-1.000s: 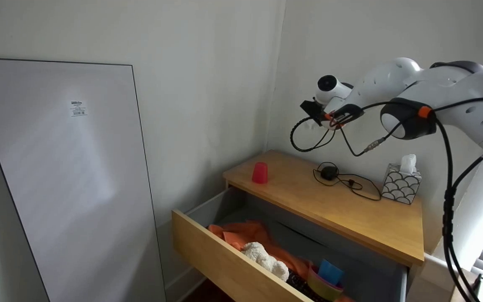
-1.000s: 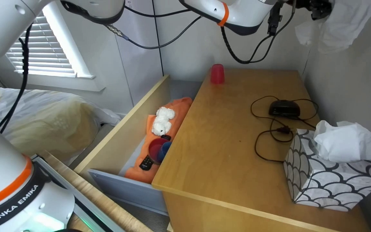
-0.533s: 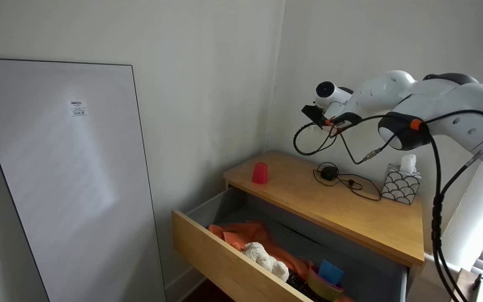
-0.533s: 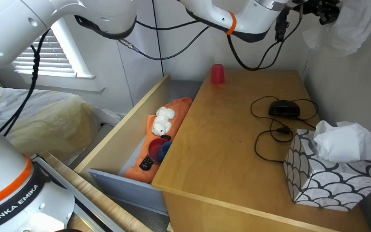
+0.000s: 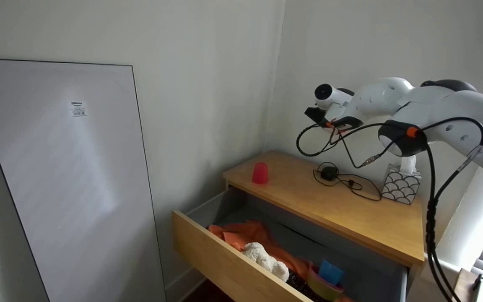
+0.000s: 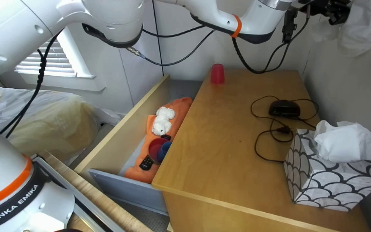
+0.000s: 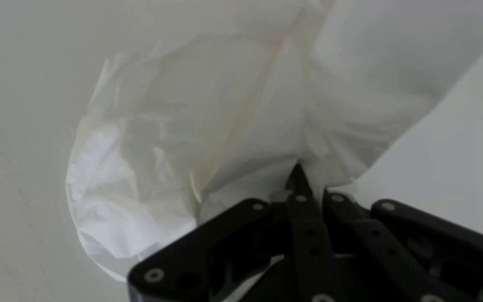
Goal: Use the tissue to clean the wall
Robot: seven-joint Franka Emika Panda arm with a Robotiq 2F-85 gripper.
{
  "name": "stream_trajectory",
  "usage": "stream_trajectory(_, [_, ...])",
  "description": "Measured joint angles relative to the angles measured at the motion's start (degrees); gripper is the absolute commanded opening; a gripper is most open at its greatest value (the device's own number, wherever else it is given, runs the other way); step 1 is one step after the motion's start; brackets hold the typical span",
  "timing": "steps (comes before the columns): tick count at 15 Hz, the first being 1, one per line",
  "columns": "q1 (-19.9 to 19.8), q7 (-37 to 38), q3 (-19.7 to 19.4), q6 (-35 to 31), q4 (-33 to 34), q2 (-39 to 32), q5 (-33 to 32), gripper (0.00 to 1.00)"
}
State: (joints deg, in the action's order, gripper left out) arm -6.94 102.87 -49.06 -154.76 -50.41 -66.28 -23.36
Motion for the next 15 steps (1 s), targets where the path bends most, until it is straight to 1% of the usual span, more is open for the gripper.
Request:
stream_trajectory(3, [0.4, -1.7, 0.1, 4.3, 0.4, -0.3, 0.0, 0.00])
stream_trajectory(11, [1.4, -6.5, 0.1, 22.1, 0.5, -0.3, 0.0, 0.00])
stream_trajectory(15, [1.3, -7.3, 0.0, 27.6, 0.6, -0.3, 0.0, 0.00])
